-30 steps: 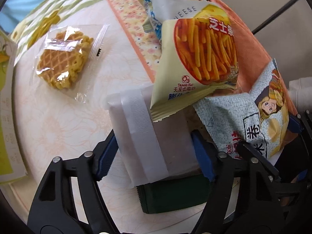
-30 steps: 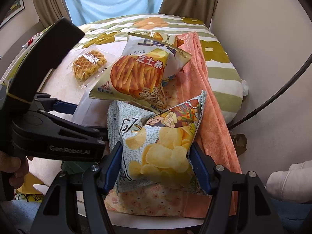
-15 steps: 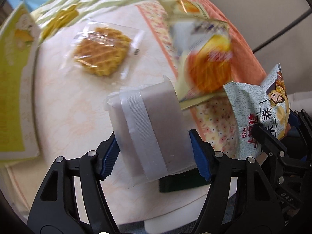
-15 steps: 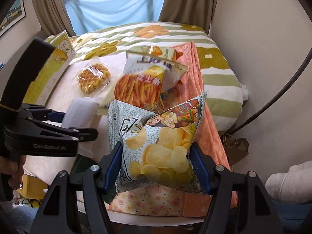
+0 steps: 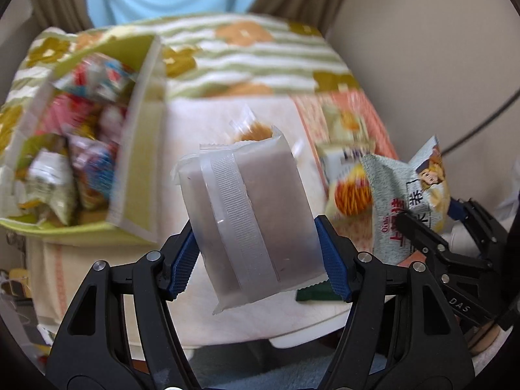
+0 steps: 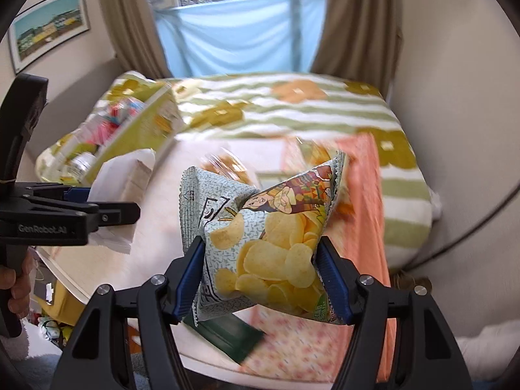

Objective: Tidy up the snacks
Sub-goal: 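Carry both packs into the box and open both tools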

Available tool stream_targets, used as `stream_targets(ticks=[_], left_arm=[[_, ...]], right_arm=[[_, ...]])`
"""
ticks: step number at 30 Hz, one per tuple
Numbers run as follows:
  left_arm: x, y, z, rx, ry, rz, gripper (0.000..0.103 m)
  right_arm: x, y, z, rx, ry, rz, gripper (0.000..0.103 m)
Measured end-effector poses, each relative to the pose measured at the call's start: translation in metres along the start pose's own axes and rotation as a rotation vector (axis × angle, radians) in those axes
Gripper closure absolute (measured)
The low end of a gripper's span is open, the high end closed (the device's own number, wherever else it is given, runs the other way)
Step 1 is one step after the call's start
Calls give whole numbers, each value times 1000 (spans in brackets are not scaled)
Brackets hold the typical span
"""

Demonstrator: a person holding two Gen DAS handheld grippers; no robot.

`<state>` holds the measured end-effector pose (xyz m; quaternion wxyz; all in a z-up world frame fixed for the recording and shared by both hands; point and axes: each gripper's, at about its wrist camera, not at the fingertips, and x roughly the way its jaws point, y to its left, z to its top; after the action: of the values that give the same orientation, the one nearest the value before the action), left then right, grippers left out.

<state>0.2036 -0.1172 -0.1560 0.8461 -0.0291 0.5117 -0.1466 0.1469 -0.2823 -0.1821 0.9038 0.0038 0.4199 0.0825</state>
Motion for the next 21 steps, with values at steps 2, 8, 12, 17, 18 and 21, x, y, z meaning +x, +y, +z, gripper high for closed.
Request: stream_targets(ticks=[2, 8, 12, 17, 18, 21], left_arm=[[-22, 19, 7, -22, -47, 0, 38], [-60, 89, 33, -61, -118, 32, 38], [-71, 139, 39, -79, -119, 56, 38], [-64, 204, 37, -106, -84, 66, 38], [-60, 217, 37, -108, -73, 70, 38], [-49, 246, 35, -113, -57, 62, 38]], right_arm=[[-4, 15, 17, -18, -27, 26, 40], [-7, 73, 68, -74, -91, 107, 40], [-1, 119, 95, -104, -117, 144, 40], [24, 172, 117, -111, -101, 169, 40], [31, 182, 120, -110, -94, 176, 40], [53, 207, 125, -103, -63, 187, 40]])
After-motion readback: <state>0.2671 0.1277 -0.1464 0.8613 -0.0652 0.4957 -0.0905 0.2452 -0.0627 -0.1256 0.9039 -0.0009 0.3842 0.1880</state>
